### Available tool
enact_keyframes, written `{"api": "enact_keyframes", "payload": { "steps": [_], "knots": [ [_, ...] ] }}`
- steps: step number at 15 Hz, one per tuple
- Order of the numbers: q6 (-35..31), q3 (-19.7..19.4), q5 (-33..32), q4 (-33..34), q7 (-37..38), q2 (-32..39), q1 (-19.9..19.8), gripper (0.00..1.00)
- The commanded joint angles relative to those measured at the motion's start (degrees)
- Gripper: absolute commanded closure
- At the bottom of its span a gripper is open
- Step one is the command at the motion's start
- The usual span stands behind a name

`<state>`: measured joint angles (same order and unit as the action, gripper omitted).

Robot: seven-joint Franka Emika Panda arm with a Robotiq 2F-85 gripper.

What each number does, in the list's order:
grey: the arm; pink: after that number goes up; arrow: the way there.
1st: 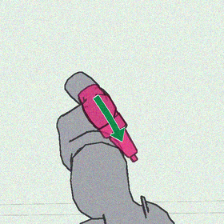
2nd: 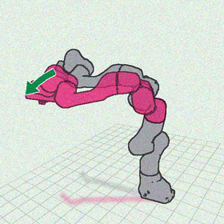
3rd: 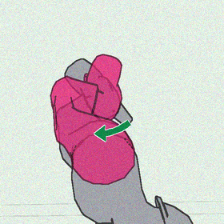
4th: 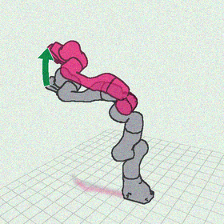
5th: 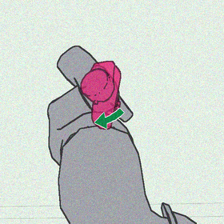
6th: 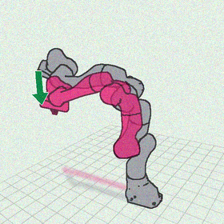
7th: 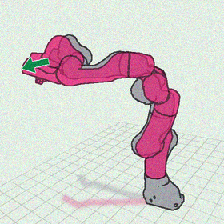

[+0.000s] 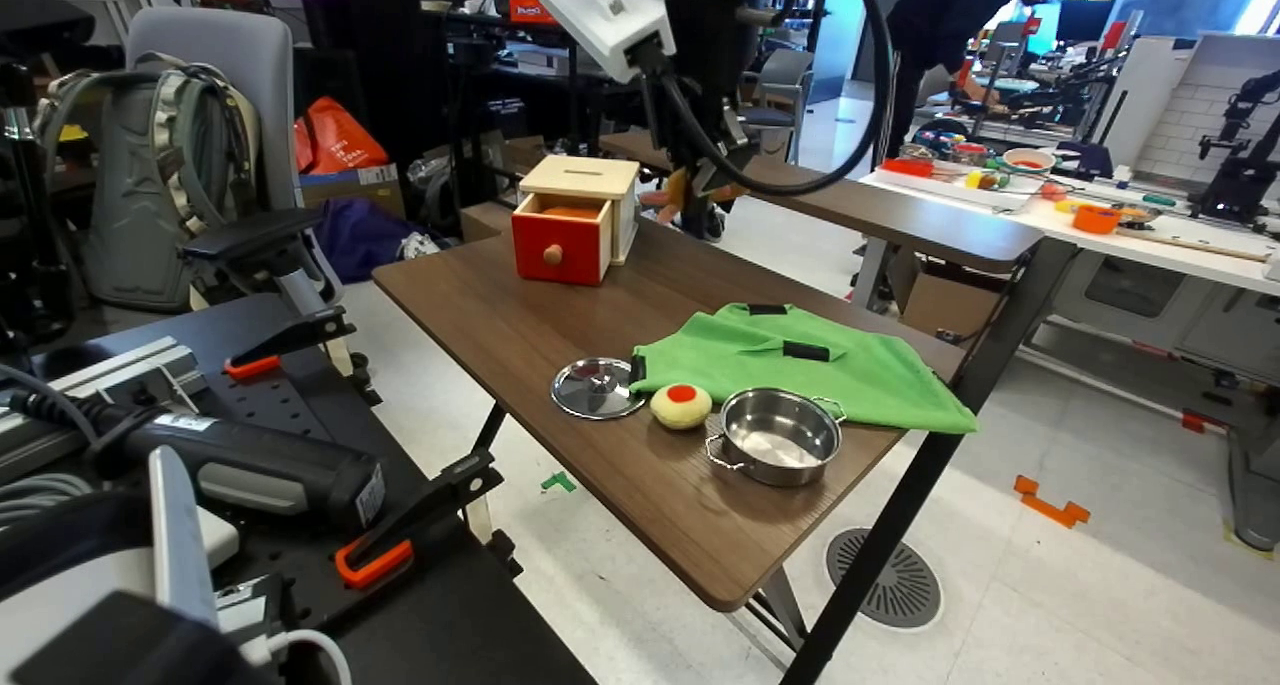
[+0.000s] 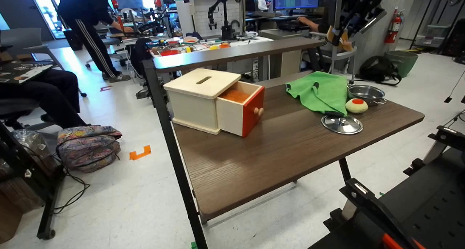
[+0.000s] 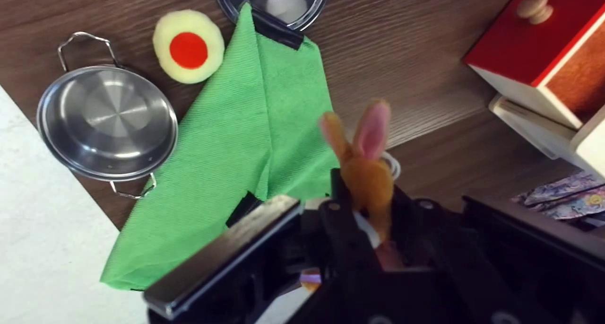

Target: Put the stuffed animal in the pot

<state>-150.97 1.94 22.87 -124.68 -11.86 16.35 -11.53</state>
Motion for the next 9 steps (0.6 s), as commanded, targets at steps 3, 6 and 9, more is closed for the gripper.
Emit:
{"api": "enact_keyframes", "payload": {
  "steps": [3, 6, 9],
  "knots": [
    [2.0, -3.5, -1.9, 7.3, 4.3, 8.9, -0.7, 0.96],
    [1.8, -6.0, -4.4, 9.8, 8.6, 13.6, -0.4, 0.96],
    [1.9, -7.8, -6.5, 10.9, 12.2, 16.1, -0.4, 0.96]
  ]
}}
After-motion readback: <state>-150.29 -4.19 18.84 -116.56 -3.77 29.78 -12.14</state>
